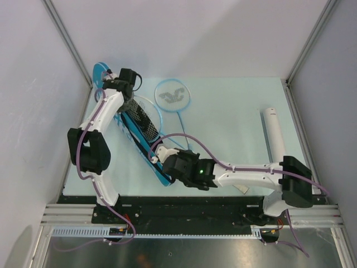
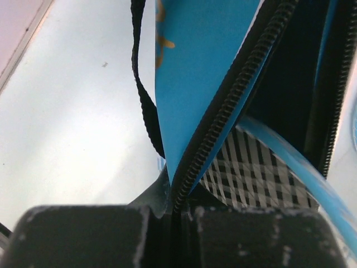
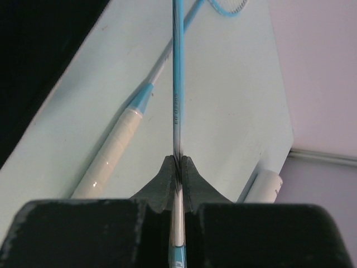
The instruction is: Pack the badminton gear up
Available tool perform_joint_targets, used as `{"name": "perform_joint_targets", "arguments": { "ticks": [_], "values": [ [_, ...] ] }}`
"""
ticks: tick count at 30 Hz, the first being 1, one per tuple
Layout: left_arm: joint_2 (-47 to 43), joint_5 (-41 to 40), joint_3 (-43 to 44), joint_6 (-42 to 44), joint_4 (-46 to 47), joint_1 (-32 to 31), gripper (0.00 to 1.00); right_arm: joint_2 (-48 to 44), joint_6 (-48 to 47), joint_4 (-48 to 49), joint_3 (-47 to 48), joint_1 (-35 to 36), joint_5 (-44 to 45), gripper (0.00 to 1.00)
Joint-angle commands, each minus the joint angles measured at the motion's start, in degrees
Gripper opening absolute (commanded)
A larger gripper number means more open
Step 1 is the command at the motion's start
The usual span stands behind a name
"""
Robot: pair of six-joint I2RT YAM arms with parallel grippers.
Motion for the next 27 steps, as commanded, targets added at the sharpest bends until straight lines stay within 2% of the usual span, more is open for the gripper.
{"name": "perform_joint_targets", "arguments": {
  "ticks": [1,5,8,13,16,20,27],
  "values": [
    [-1.8,1.7,3.6,3.6,0.2,-3.6,0.00,3.2,-5.9,9.6,4.2,-0.4,0.5,0.00],
    [-4.3,9.9,-0.1,2.9,0.8,-3.9,0.00,5.9,-3.7,12.9,8.8,-3.2,-4.1,0.00],
    [-6.4,19.7,-5.1,3.1,4.2,-4.2,0.00,8.8,0.9,14.1,13.9,-5.0,-5.8,0.00],
    [-14.9,31.5,-15.8,2.8,17.3,-4.4,0.00,14.2,10.0,14.5,22.1,-8.2,-10.6,0.00],
    [-17.0,32.7,-18.2,3.5,19.7,-4.5,0.00,18.2,15.7,11.7,28.9,-10.3,-13.4,0.00],
    [-19.7,39.8,-22.2,4.6,23.9,-4.5,0.00,22.8,20.8,11.6,34.5,-11.3,-12.5,0.00],
    [-23.7,45.0,-27.5,4.4,28.5,-4.4,0.00,27.8,26.6,20.7,35.2,-14.2,-7.3,0.00]
  ]
}}
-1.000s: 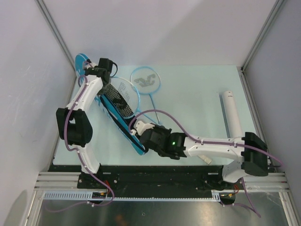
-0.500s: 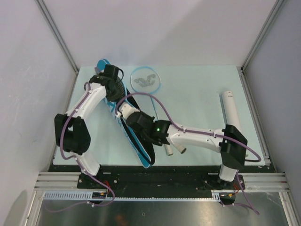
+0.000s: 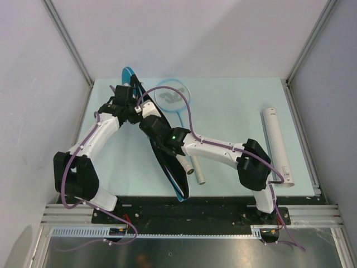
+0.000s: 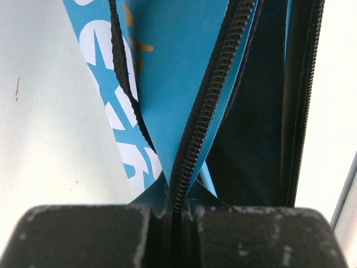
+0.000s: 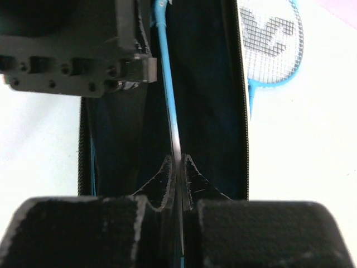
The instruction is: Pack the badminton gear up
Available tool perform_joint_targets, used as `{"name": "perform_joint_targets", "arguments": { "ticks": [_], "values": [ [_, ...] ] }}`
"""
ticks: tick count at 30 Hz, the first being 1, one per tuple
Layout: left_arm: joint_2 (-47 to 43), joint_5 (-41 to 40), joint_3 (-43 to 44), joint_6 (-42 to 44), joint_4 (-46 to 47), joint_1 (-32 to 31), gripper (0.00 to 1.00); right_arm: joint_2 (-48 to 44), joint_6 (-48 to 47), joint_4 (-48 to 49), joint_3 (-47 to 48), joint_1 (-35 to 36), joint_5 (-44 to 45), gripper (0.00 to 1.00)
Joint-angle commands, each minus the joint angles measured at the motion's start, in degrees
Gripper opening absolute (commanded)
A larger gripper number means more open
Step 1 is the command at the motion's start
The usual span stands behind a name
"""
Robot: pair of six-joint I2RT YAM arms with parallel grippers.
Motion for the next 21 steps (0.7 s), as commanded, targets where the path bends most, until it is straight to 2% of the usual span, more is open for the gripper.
{"name": "perform_joint_targets", "arguments": {
  "ticks": [1,5,10,14,16,17,18,19,20,21],
  "values": [
    [-5.0,11.6,-2.7,0.1,4.9,-1.0,0.00,3.6,5.8,12.6,2.3,-2.0,7.9,0.00],
    [-5.9,15.9,-5.2,-1.4,9.3,-1.0,0.00,6.3,10.3,16.3,2.6,-2.8,10.5,0.00],
    [-7.0,21.2,-9.7,-2.6,14.9,1.2,0.00,6.4,16.3,15.6,0.6,-1.7,14.3,0.00],
    [-6.8,23.0,-11.8,-2.8,17.1,2.8,0.00,4.6,13.7,23.3,-7.0,-0.8,13.8,0.01],
    [-7.8,21.8,-12.9,-2.2,17.4,3.1,0.00,4.0,15.4,18.1,-5.8,-1.8,5.1,0.14],
    [-8.0,21.5,-13.1,-2.0,17.6,3.2,0.00,3.5,16.2,10.5,-3.6,-2.2,1.0,0.21],
    [-7.9,21.5,-13.2,-1.7,17.6,3.6,0.00,0.9,15.0,8.9,-3.5,-2.8,-8.4,0.37],
    [-7.7,21.6,-13.2,-1.4,17.6,3.8,0.00,-0.7,13.3,9.1,-4.7,-3.1,-14.1,0.48],
    [-7.6,21.9,-13.2,-1.2,17.6,3.9,0.00,-2.7,12.6,8.8,-6.8,-3.4,-19.2,0.58],
    [-7.3,22.2,-13.2,-1.0,17.6,4.2,0.00,-4.4,12.6,4.6,-7.3,-4.0,-25.8,0.63]
  ]
}}
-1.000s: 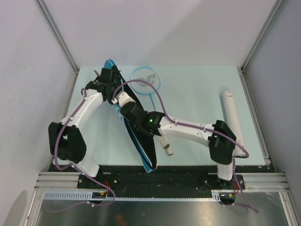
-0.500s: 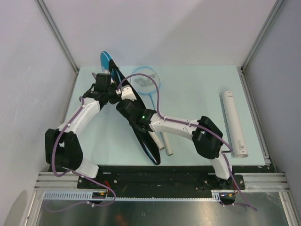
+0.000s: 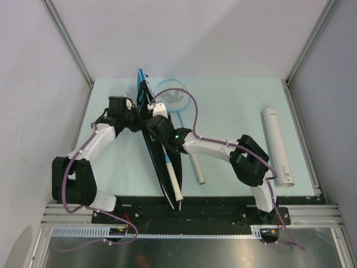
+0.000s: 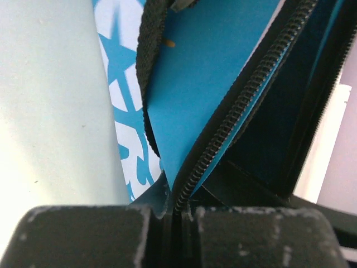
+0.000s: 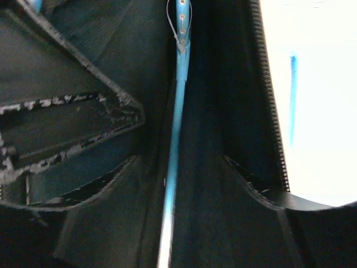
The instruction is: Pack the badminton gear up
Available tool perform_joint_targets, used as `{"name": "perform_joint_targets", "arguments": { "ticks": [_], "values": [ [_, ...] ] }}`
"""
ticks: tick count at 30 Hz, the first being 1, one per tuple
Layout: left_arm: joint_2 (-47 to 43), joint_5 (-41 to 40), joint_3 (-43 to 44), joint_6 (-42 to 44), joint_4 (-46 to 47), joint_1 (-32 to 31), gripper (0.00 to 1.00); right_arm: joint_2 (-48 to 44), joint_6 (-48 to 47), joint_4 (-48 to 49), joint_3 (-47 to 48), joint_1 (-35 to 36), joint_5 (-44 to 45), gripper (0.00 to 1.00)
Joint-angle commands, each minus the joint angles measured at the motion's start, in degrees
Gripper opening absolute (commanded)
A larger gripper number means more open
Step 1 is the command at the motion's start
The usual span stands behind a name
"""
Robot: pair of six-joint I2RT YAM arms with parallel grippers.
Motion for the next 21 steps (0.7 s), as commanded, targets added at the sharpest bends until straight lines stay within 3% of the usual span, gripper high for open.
{"name": "perform_joint_targets", "arguments": {
  "ticks": [1,3,8,11,12,14,21],
  "values": [
    [-3.0,5.4,1.0,0.4,4.6,-0.3,0.00,-13.0,-1.8,-7.2,-2.4,-1.7,-27.9,0.67],
    [-2.2,5.6,1.1,0.5,4.6,-0.2,0.00,-16.8,-1.8,-9.4,-6.7,-2.8,-36.5,0.71],
    [-0.9,5.6,1.6,-0.1,4.8,-0.2,0.01,-24.1,-1.5,-17.3,-11.1,-1.5,-39.2,0.69],
    [-1.3,5.5,1.7,-0.2,4.8,-0.1,0.00,-24.3,-0.3,-17.4,-13.7,-0.2,-36.7,0.59],
    [-1.6,5.2,1.7,-0.5,4.9,-0.2,0.00,-24.1,-0.1,-17.4,-13.8,0.0,-36.5,0.45],
    [-2.1,5.2,1.6,-0.7,4.9,-0.2,0.01,-22.9,0.8,-16.6,-14.4,0.1,-34.8,0.41],
    [-2.8,5.1,0.5,-0.6,5.1,-0.3,0.00,-18.0,2.2,-16.8,-14.6,1.0,-28.4,0.54]
  ]
}}
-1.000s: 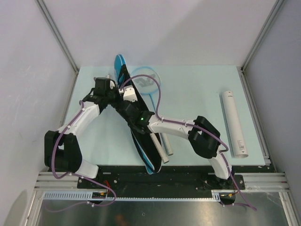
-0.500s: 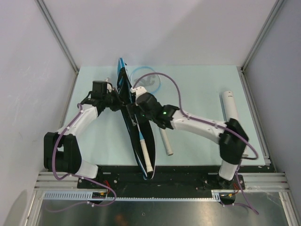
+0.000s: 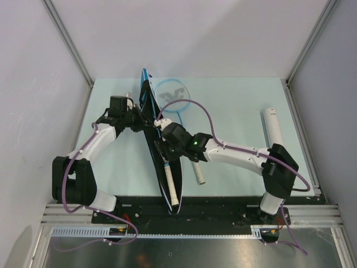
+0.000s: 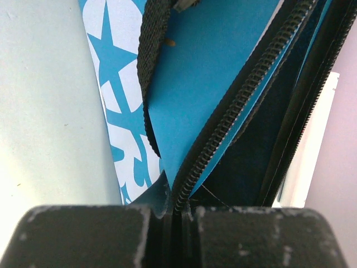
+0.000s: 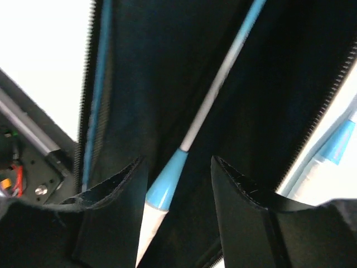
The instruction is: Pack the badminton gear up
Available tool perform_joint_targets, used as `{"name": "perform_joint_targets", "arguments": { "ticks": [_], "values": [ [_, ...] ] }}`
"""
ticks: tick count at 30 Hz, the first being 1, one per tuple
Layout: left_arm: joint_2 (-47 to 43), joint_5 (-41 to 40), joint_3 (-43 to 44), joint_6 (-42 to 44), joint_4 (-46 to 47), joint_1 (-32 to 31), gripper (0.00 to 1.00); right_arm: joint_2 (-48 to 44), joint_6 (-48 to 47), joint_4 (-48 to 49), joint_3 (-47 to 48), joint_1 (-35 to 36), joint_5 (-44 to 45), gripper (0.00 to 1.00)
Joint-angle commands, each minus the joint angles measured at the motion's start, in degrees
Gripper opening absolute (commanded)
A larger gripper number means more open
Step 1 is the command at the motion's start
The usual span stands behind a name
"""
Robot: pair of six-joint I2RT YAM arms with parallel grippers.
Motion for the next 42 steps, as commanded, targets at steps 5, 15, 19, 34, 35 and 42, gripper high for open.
{"name": "perform_joint_targets", "arguments": {
  "ticks": [5,15,19,34,35,42],
  "values": [
    [-3.0,2.2,-0.4,-0.8,4.3,-0.2,0.00,7.4,2.4,2.1,0.2,1.4,5.1,0.55],
    [-5.3,0.9,-2.4,0.2,4.1,0.0,0.00,4.9,4.1,10.4,1.0,1.5,17.2,0.00],
    [-5.5,1.1,-3.0,0.4,4.1,0.5,0.00,7.7,4.3,11.6,2.1,2.5,19.3,0.00],
    [-7.1,-2.2,-5.4,2.1,4.1,1.9,0.00,9.2,-0.6,12.8,1.1,2.8,10.8,0.52],
    [-7.4,-2.9,-5.4,2.2,4.1,2.0,0.00,7.4,-0.7,12.1,1.7,2.7,8.9,0.64],
    [-6.4,-4.4,-4.4,2.6,2.9,2.6,0.00,-9.0,-3.8,6.4,3.2,2.7,3.4,0.84]
  ]
}}
